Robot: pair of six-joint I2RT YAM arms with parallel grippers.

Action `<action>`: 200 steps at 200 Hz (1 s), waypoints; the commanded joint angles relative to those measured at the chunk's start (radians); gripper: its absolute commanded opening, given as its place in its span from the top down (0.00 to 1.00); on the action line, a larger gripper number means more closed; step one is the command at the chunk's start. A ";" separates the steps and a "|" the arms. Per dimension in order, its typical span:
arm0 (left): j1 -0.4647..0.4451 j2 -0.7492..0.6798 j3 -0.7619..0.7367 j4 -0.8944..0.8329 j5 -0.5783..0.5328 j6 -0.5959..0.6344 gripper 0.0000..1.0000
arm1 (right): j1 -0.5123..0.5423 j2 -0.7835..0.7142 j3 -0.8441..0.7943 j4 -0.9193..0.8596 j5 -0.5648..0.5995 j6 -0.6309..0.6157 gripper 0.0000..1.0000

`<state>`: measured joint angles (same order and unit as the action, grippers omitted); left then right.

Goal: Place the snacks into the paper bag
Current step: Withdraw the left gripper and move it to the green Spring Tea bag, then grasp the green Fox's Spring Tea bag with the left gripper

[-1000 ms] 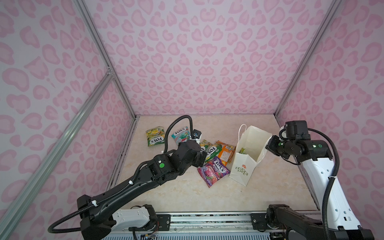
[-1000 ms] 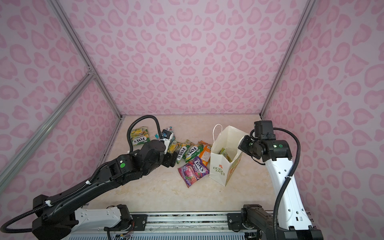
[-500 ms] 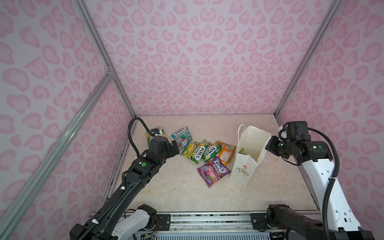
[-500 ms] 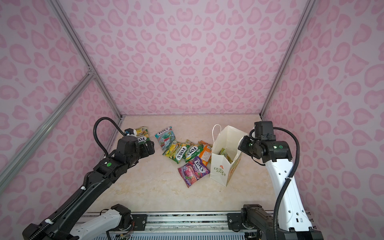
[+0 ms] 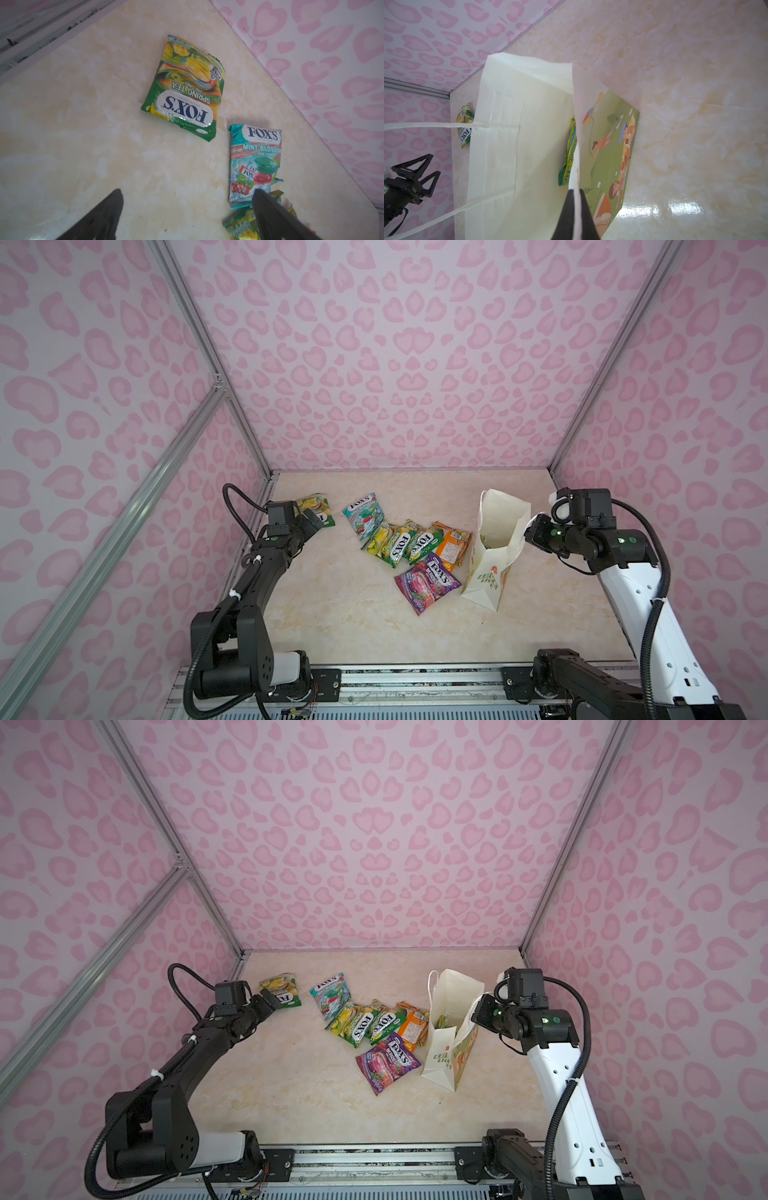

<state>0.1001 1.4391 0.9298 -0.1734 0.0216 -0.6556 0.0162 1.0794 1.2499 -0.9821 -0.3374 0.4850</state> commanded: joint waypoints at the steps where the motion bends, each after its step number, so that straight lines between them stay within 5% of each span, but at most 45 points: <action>1: 0.038 0.136 0.075 0.057 0.043 0.088 0.02 | -0.008 -0.006 -0.025 0.033 -0.042 -0.019 1.00; 45: 0.138 0.309 0.131 0.122 0.155 0.050 0.00 | -0.015 -0.006 -0.033 0.047 -0.074 -0.023 1.00; 94: 0.168 0.480 0.224 0.132 0.297 -0.001 0.13 | -0.015 -0.013 -0.034 0.048 -0.087 -0.023 1.00; 200: 0.168 0.578 0.279 0.142 0.385 -0.056 0.11 | -0.016 -0.019 -0.031 0.048 -0.099 -0.022 1.00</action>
<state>0.2695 1.9877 1.1862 0.0387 0.3805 -0.7048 -0.0017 1.0626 1.2198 -0.9413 -0.4232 0.4675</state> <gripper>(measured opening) 0.908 0.065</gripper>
